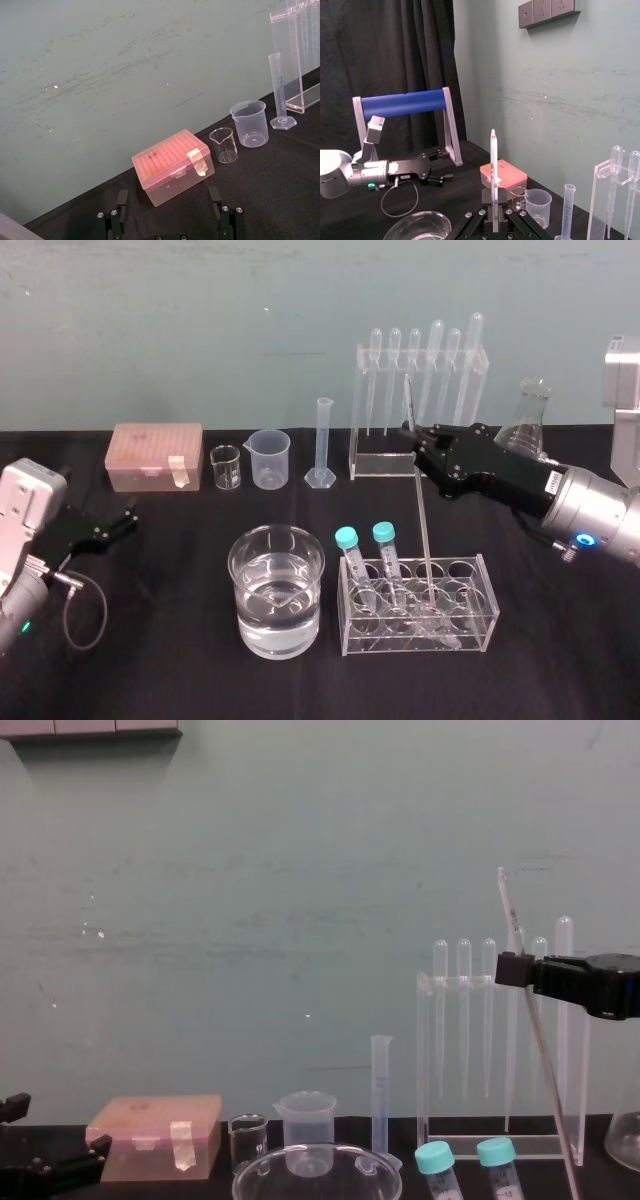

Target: Hold the thermometer with one hand and immerse one end into the beaker, then reinsert it into the test tube rack.

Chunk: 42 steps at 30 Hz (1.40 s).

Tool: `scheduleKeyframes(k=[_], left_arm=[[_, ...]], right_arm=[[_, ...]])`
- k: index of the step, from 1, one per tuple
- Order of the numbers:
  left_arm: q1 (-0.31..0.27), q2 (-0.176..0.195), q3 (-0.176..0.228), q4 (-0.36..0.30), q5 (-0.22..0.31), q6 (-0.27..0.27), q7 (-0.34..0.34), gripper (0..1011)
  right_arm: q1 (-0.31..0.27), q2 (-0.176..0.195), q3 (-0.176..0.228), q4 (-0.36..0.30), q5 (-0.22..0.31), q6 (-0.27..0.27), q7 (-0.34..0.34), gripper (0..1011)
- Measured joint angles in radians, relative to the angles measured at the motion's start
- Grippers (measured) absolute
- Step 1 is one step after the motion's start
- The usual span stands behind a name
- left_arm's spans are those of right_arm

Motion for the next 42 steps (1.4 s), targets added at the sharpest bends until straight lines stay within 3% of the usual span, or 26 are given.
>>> scheduleKeyframes(k=[3,10,14,17,20,30,33,37,38,42], left_arm=[[0.000,0.000,0.000,0.000,0.000,0.000,0.000,1008],[0.000,0.000,0.000,0.000,0.000,0.000,0.000,1008],[0.000,0.000,0.000,0.000,0.000,0.000,0.000,1008],[0.000,0.000,0.000,0.000,0.000,0.000,0.000,1008],[0.000,0.000,0.000,0.000,0.000,0.000,0.000,1008],[0.000,0.000,0.000,0.000,0.000,0.000,0.000,1008],[0.000,0.000,0.000,0.000,0.000,0.000,0.000,1008],[0.000,0.000,0.000,0.000,0.000,0.000,0.000,1008],[0.000,0.000,0.000,0.000,0.000,0.000,0.000,1008],[0.000,0.000,0.000,0.000,0.000,0.000,0.000,1008]], right_arm=[[0.000,0.000,0.000,0.000,0.001,0.000,0.000,75],[0.000,0.001,0.000,-0.001,0.002,0.000,-0.001,255],[0.000,0.001,0.001,-0.002,0.003,0.000,-0.001,416],[0.000,0.002,0.001,-0.002,0.003,0.000,-0.002,478],[0.000,0.002,0.001,-0.002,0.003,0.000,-0.002,621],[-0.004,-0.001,0.012,-0.010,0.004,0.000,-0.021,904],[-0.016,-0.006,0.037,-0.025,0.004,-0.008,-0.069,982],[-0.065,-0.014,0.120,-0.067,-0.026,-0.041,-0.236,1002],[-0.085,-0.014,0.145,-0.079,-0.057,-0.049,-0.308,1003],[-0.127,-0.005,0.173,-0.094,-0.139,-0.023,-0.461,1002]])
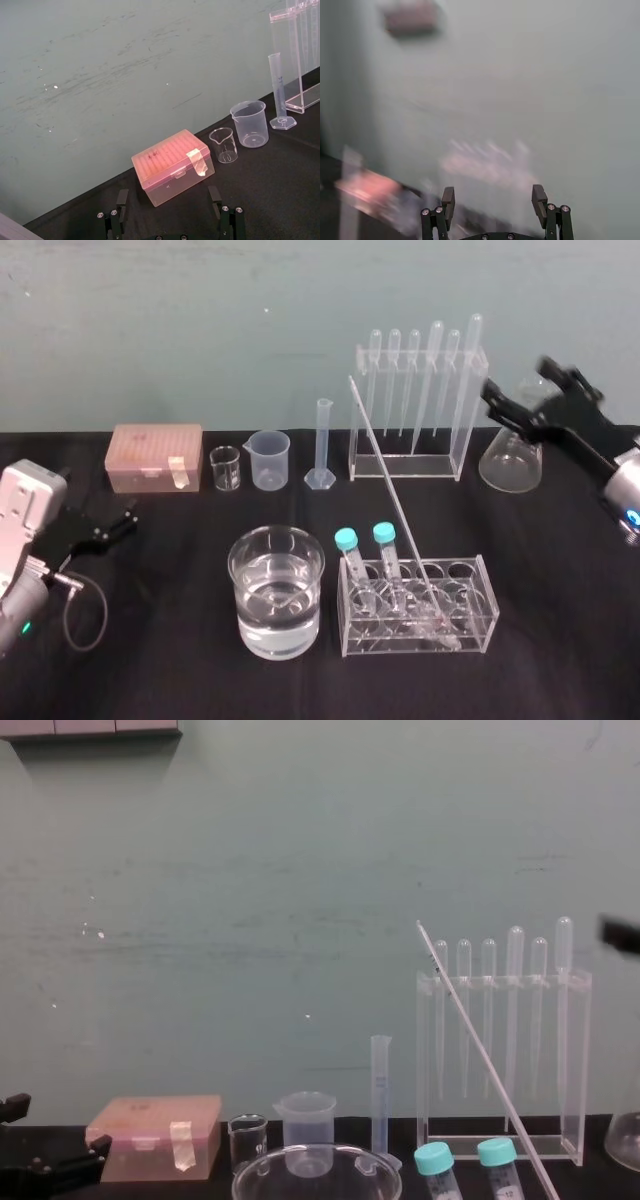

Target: Hold the thermometer with one hand and immerse one end into the beaker, then reinsert it into the test tube rack.

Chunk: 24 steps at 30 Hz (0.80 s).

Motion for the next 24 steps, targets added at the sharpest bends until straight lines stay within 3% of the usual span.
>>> scheduleKeyframes(k=[1,4,9,24], left_arm=[[0.000,0.000,0.000,0.000,0.000,0.000,0.000,1008],[0.000,0.000,0.000,0.000,0.000,0.000,0.000,1008],[0.000,0.000,0.000,0.000,0.000,0.000,0.000,1008],[0.000,0.000,0.000,0.000,0.000,0.000,0.000,1008]], right_arm=[[-0.018,0.003,0.004,-0.001,-0.033,0.032,-0.065,1003],[-0.043,0.008,-0.001,0.008,-0.084,0.097,-0.140,1002],[-0.059,0.001,-0.026,0.047,-0.128,0.172,-0.176,1002],[-0.060,-0.001,-0.027,0.049,-0.133,0.176,-0.180,1002]])
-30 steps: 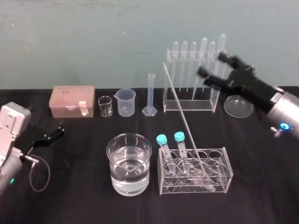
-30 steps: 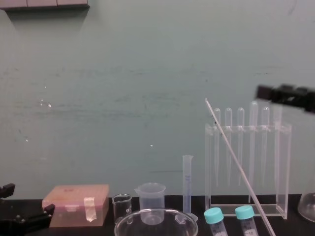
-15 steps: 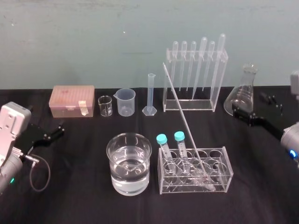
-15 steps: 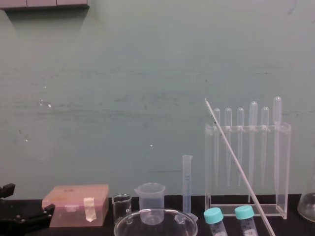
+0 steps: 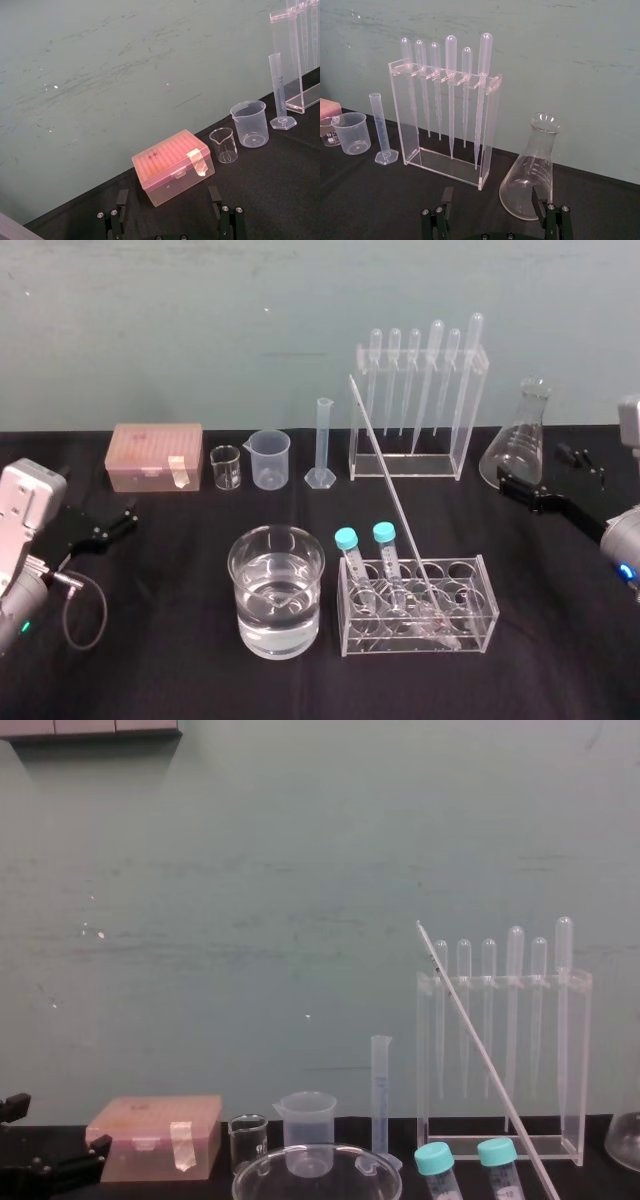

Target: Hold the thermometer with one hand and immerse one end into the beaker, then reinsert it into the test tube rack.

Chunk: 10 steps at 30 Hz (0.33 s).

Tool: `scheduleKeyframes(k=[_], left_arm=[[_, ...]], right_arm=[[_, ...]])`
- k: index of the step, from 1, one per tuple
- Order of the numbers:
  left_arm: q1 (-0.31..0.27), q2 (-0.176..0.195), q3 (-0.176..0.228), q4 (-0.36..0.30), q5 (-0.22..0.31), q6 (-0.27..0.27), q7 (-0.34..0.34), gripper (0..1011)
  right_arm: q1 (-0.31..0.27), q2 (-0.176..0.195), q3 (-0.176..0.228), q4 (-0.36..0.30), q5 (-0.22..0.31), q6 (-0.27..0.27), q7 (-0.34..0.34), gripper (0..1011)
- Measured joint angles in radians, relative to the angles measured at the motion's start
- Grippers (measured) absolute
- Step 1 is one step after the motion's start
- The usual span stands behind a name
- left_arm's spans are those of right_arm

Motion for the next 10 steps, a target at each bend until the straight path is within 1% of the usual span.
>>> scheduleKeyframes(k=[10], left_arm=[[0.000,0.000,0.000,0.000,0.000,0.000,0.000,1008]], right_arm=[[0.000,0.001,0.002,-0.003,0.002,-0.003,0.000,1003]])
